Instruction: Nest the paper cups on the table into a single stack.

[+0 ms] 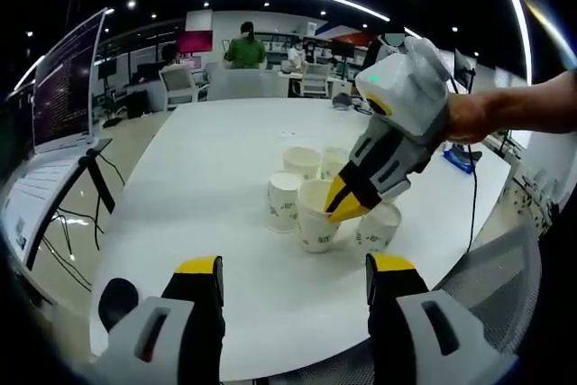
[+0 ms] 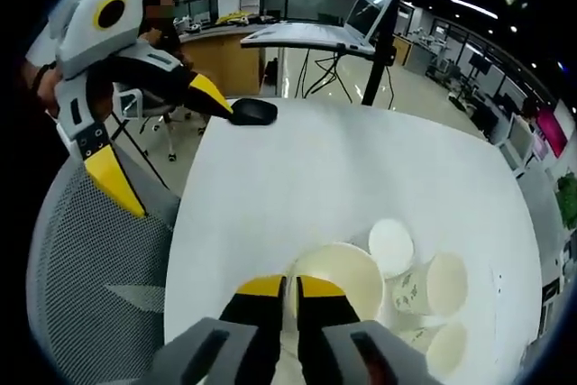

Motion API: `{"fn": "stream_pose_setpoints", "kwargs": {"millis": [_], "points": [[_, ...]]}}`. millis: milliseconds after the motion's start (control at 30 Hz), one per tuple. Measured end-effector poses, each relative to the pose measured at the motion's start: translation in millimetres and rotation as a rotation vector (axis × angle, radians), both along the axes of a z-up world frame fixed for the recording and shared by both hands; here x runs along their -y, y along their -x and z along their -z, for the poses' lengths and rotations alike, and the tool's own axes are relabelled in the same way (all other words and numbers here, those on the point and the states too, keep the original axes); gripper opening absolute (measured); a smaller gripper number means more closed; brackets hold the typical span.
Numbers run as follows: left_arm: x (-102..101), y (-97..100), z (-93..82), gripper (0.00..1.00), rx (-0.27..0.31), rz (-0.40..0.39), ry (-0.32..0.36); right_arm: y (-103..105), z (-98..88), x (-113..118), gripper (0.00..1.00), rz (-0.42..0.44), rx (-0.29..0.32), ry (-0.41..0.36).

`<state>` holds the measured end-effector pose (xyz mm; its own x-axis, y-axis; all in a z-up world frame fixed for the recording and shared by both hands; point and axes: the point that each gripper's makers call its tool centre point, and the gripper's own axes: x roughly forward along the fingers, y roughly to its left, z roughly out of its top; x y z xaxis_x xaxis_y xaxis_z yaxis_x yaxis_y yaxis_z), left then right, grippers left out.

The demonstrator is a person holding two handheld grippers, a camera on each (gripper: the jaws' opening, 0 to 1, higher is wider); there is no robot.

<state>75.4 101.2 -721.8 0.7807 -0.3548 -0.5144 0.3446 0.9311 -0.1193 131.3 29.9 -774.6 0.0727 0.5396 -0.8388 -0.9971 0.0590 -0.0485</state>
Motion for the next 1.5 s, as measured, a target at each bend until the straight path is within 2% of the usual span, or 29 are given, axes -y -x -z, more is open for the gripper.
{"fn": "stream_pose_setpoints", "kwargs": {"millis": [200, 400, 667, 733, 800, 1000, 1167, 1267, 1500], "points": [[0.9, -0.1, -0.5, 0.63, 0.001, 0.002, -0.002, -1.2, -0.1, -0.4, 0.05, 0.006, 0.002, -0.003], [1.3, -2.8, -0.6, 0.63, 0.006, 0.005, -0.005, -2.3, -5.1, 0.4, 0.13, 0.03, 0.001, -0.023], [3.5, -9.4, -1.4, 0.64, 0.018, 0.019, -0.008, -8.8, -38.8, 1.4, 0.21, 0.178, -0.036, -0.203], [4.3, -11.8, -1.4, 0.64, 0.021, 0.024, -0.008, -15.4, -43.8, 7.9, 0.26, 0.215, -0.022, -0.23], [6.3, -14.5, -2.2, 0.64, 0.023, 0.03, -0.007, -13.3, -50.8, 14.7, 0.3, 0.229, -0.017, -0.242], [9.3, -20.8, -2.9, 0.64, 0.03, 0.051, -0.012, -18.8, -65.3, 42.2, 0.36, 0.31, 0.011, -0.269], [11.7, -27.0, -6.3, 0.64, 0.036, 0.063, -0.01, -21.8, -64.5, 65.0, 0.44, 0.404, 0.023, -0.296], [11.3, -29.9, -7.4, 0.64, 0.036, 0.067, -0.011, -15.2, -55.6, 74.8, 0.48, 0.432, 0.02, -0.284], [10.2, -32.8, -6.3, 0.64, 0.031, 0.082, -0.006, 0.5, -37.1, 86.1, 0.51, 0.497, 0.003, -0.275]]}}
